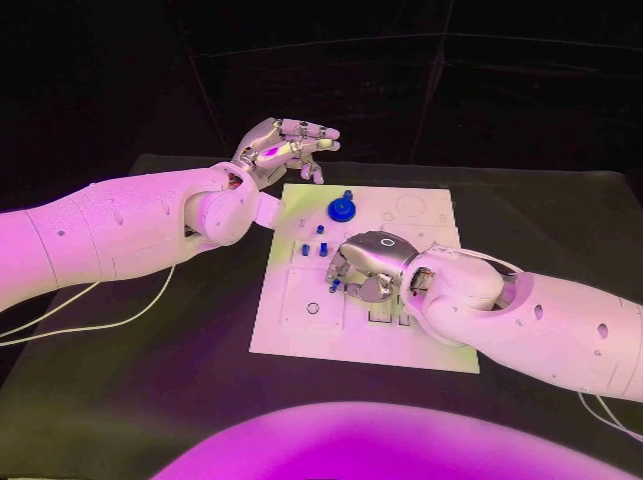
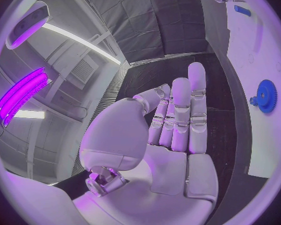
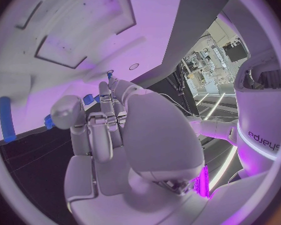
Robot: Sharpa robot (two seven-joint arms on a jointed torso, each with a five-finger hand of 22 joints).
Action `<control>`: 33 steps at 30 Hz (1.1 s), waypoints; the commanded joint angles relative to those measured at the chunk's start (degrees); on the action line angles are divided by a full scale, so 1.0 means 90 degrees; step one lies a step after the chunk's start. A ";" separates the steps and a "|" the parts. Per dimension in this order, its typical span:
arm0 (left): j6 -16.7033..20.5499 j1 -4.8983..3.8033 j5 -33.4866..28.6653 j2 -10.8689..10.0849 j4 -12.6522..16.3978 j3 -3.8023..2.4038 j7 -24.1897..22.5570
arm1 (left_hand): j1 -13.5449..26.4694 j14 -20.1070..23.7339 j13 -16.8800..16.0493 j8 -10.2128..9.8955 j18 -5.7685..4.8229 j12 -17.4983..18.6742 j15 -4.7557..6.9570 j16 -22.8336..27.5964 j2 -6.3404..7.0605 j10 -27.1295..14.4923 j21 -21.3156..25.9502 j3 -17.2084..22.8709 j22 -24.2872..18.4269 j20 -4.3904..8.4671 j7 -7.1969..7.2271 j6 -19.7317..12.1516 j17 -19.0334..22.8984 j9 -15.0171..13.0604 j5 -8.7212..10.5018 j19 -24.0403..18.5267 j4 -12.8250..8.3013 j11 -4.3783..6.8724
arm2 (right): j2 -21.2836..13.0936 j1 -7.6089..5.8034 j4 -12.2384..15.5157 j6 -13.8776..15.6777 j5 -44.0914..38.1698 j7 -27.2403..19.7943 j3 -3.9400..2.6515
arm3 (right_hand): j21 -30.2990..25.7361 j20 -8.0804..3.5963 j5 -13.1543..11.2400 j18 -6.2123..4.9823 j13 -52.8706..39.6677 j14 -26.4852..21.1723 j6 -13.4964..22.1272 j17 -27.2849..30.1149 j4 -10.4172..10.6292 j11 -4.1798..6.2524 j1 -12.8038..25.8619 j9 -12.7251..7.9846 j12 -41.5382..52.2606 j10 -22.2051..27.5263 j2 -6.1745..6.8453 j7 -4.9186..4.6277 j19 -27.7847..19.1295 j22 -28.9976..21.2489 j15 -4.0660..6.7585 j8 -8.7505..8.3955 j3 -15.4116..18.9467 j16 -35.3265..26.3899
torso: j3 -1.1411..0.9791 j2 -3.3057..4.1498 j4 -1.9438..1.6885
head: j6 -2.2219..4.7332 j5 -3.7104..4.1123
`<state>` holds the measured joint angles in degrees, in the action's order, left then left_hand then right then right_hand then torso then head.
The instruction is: Assemble the parts on the task board
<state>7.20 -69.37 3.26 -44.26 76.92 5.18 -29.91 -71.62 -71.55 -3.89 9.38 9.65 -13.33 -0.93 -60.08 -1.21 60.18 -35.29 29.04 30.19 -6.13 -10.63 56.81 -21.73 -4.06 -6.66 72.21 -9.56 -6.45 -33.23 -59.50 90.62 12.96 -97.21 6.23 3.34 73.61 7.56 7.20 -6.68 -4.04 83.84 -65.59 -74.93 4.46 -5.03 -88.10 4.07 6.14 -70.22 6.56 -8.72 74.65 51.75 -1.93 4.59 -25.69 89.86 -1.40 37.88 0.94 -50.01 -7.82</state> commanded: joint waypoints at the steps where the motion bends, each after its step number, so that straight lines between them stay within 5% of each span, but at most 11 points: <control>1: -0.0070 -0.0012 -0.0032 0.0008 0.0001 -0.0005 -0.0019 | 0.0022 0.0041 0.0003 0.0044 0.0086 -0.0043 -0.0005 -0.0005 -0.0040 -0.0035 0.0031 0.0044 -0.0008 -0.0020 -0.0020 -0.0045 0.0006 -0.0008 -0.0014 -0.0018 -0.0005 -0.0006 | 0.0024 0.0005 -0.0009 -0.0112 -0.0087 -0.0018 -0.0002 | 0.0029 -0.0004 -0.0012 0.0006 0.0008 0.0685 -0.0024 -0.1675 0.0001 -0.0016 0.0052 0.0008 -0.0037 -0.0016 -0.0003 -0.0021 0.0026 0.0004 0.0025 -0.0009 -0.0039 0.0016 | 0.0002 -0.0001 0.0002 | 0.0001 -0.0024; 20: -0.0140 -0.0012 -0.0032 0.0015 -0.0001 -0.0005 0.0013 | 0.0035 0.0047 0.0004 0.0053 0.0085 -0.0054 -0.0008 -0.0007 -0.0026 -0.0046 0.0034 0.0062 -0.0009 -0.0021 -0.0025 -0.0057 0.0011 -0.0008 -0.0011 -0.0021 -0.0018 -0.0010 | 0.0150 0.0075 -0.0075 -0.0301 -0.0355 0.0216 -0.0001 | 0.0019 0.0010 -0.0004 0.0002 0.0020 0.0685 0.0040 -0.1675 -0.0057 -0.0044 0.0176 -0.0005 -0.0097 0.0052 0.0047 -0.0045 0.0005 -0.0024 0.0002 -0.0054 -0.0084 0.0016 | 0.0005 0.0001 -0.0001 | 0.0001 -0.0036; 33: -0.0176 -0.0012 -0.0032 0.0016 -0.0007 -0.0005 0.0042 | 0.0047 0.0053 0.0004 0.0060 0.0084 -0.0060 -0.0011 -0.0007 -0.0019 -0.0056 0.0036 0.0073 -0.0010 -0.0022 -0.0028 -0.0067 0.0016 -0.0007 -0.0010 -0.0024 -0.0023 -0.0013 | 0.0145 0.0080 -0.0076 0.0060 -0.0279 0.0154 0.0000 | -0.0294 0.0239 0.0056 -0.0099 0.0041 0.0685 0.0823 -0.1675 -0.0068 -0.0347 0.0736 -0.0048 -0.0261 0.1037 0.0369 -0.0280 -0.0350 -0.0640 -0.0267 -0.0123 -0.0013 0.0016 | 0.0000 -0.0001 0.0000 | 0.0001 -0.0040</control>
<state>6.49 -69.37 3.25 -44.18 76.84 5.18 -29.46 -71.62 -71.56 -3.89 9.61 9.65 -13.58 -0.93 -60.08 -1.20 60.06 -35.29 29.26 30.17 -6.14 -10.83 56.60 -21.68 -4.05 -6.66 72.21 -9.79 -6.58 -31.84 -58.73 89.71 11.53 -99.86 8.03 3.35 71.29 9.63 7.49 -6.69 -3.58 84.04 -58.54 -74.91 3.71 -8.18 -82.08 3.66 3.75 -61.29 9.71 -11.31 71.97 46.19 -3.80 3.77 -26.11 89.86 -1.36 37.88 0.93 -50.01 -8.21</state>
